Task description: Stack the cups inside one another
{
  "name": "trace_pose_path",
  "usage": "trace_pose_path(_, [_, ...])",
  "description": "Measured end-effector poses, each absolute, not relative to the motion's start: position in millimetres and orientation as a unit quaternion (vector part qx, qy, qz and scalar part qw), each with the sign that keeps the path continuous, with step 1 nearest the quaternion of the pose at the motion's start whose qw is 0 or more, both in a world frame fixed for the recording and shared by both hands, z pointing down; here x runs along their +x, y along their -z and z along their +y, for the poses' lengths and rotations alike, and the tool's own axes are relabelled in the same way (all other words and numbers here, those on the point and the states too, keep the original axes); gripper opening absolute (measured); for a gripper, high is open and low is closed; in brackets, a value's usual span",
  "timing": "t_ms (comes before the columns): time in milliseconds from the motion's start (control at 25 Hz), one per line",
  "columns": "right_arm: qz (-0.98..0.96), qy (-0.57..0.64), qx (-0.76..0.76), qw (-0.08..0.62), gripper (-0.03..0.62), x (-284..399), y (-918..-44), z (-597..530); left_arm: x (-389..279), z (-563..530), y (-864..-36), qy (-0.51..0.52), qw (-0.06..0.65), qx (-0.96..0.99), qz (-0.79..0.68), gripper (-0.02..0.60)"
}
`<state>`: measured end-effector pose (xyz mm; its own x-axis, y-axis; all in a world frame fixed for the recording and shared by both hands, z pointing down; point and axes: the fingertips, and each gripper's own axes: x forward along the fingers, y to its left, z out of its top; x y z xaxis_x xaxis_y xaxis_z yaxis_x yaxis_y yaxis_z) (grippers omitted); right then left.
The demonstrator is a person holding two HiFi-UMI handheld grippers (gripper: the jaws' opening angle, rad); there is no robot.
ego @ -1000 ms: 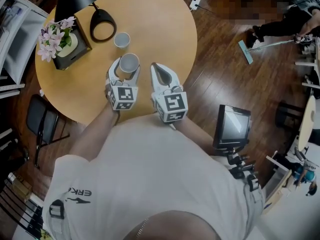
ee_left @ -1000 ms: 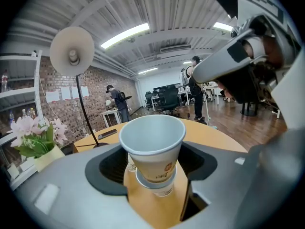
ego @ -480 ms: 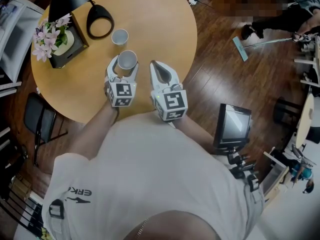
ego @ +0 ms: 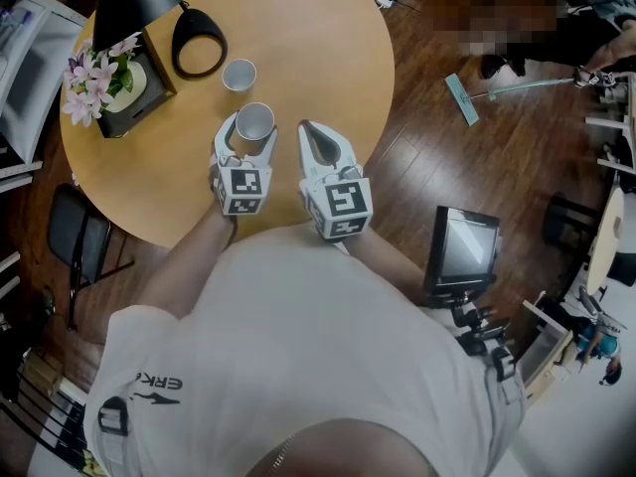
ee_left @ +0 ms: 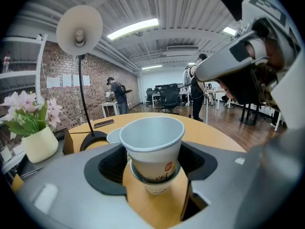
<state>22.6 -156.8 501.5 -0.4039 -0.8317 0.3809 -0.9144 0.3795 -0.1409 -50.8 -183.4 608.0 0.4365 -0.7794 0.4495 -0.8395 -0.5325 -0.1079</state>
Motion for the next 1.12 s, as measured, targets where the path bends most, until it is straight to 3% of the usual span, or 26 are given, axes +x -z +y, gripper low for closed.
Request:
trace_pose_path(480, [-0.821, -0.170, 0.530, 0.129, 0.014, 22.9, -501.1, -159.7, -46.5, -177.8, -610.8, -0.230, 0.083, 0.857, -0.454, 0.367])
trace_pose_path(1120, [-0.831, -0.158, 0.520, 0.120, 0.014, 15.8, -488.2, -157.2, -54.9, -175.4, -584.0, -0.215, 0.064, 0.852, -0.474, 0.367])
